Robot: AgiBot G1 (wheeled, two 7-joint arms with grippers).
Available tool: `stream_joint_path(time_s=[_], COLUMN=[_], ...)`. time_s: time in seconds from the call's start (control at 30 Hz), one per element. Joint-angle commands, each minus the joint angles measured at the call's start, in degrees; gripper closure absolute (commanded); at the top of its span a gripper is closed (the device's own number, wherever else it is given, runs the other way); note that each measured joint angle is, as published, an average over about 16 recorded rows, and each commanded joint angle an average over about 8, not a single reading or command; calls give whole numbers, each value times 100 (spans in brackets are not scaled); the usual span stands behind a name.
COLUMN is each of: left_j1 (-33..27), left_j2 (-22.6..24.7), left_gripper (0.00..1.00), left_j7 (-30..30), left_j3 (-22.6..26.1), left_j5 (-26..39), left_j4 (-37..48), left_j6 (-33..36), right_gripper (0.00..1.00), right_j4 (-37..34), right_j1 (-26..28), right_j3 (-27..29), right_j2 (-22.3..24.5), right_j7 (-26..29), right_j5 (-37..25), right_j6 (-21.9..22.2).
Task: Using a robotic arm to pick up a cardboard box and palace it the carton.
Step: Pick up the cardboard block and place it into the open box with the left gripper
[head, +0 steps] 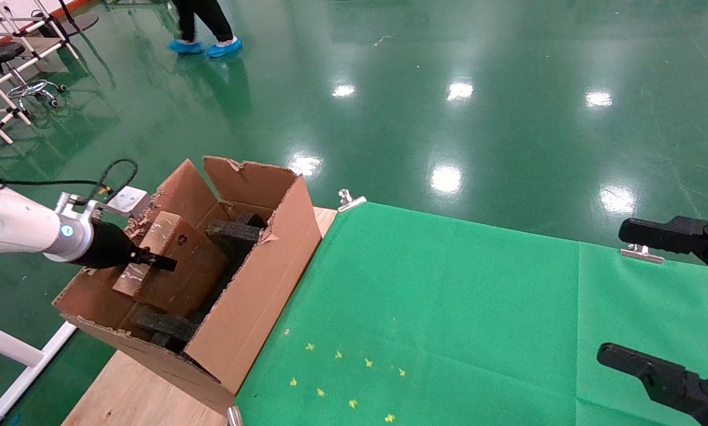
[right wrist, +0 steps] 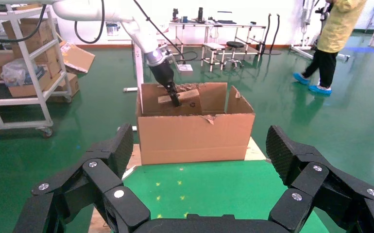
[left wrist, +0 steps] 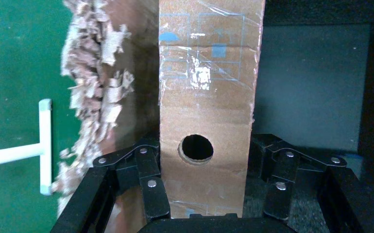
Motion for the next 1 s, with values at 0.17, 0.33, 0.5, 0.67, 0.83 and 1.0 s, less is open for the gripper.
stream_joint_path(time_s=[0.17,0.33,0.5,0.67,0.83,1.0], left_j1=[222,365,480,565,629,658], left_j2=[99,154,190,207,217,226], left_gripper=[100,100,100,100,53,0], left_j7=[-88,-155,-207,-250,-298,-324], left_j3=[-32,-53,-72,-89,-100,-100], left_j5=[-45,-74,-102,-126,-143,-149], left_j4=[-6,-8,-17,-22,-18,-19], left_j6=[-203,-304,-378,-429,-469,-505], right_gripper=[0,0,0,0,0,0], right_j4=[0,0,0,0,0,-2], right_j1=[0,0,0,0,0,-1], right_j3=[0,0,0,0,0,1], right_j2=[0,0,0,0,0,0], right_j7=[0,0,0,0,0,0], right_j5=[0,0,0,0,0,1], right_j6=[0,0,0,0,0,2])
